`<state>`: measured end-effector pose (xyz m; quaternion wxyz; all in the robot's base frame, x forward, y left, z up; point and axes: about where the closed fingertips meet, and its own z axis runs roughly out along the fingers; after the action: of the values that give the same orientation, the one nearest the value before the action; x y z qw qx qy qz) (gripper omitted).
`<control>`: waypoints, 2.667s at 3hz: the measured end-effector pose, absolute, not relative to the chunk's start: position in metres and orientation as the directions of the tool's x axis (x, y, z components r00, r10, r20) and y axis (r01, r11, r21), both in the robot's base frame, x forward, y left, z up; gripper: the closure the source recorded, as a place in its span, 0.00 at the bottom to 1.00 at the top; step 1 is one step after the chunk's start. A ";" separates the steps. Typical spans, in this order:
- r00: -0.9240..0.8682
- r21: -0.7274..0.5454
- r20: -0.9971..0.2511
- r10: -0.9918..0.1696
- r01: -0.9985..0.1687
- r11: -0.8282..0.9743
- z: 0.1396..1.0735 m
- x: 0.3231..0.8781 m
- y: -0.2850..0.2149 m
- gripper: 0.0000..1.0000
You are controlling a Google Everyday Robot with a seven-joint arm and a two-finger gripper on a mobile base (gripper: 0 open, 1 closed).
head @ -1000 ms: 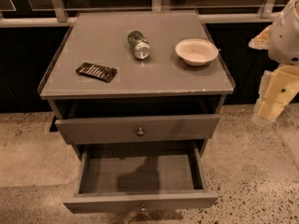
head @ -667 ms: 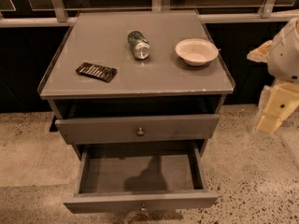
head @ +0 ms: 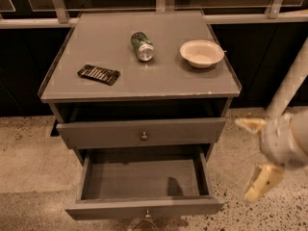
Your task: Close middle drawer
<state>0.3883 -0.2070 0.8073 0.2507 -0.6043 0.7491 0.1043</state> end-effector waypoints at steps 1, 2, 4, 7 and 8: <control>-0.225 -0.039 -0.606 -0.763 -0.950 0.311 0.699 0.366 -0.202 0.00; -0.315 0.028 -0.628 -0.711 -0.923 0.384 0.611 0.361 -0.200 0.00; -0.322 -0.014 -0.634 -0.703 -0.904 0.427 0.603 0.378 -0.206 0.42; -0.308 -0.015 -0.670 -0.675 -0.904 0.428 0.582 0.372 -0.204 1.00; -0.277 0.013 -0.766 -0.580 -0.909 0.417 0.521 0.379 -0.189 1.00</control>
Offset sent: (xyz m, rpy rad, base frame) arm 0.0073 -0.0097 -0.3055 0.2209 0.0546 -0.3349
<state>0.3788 -0.1894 0.5211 0.3526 -0.4870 0.7644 0.2329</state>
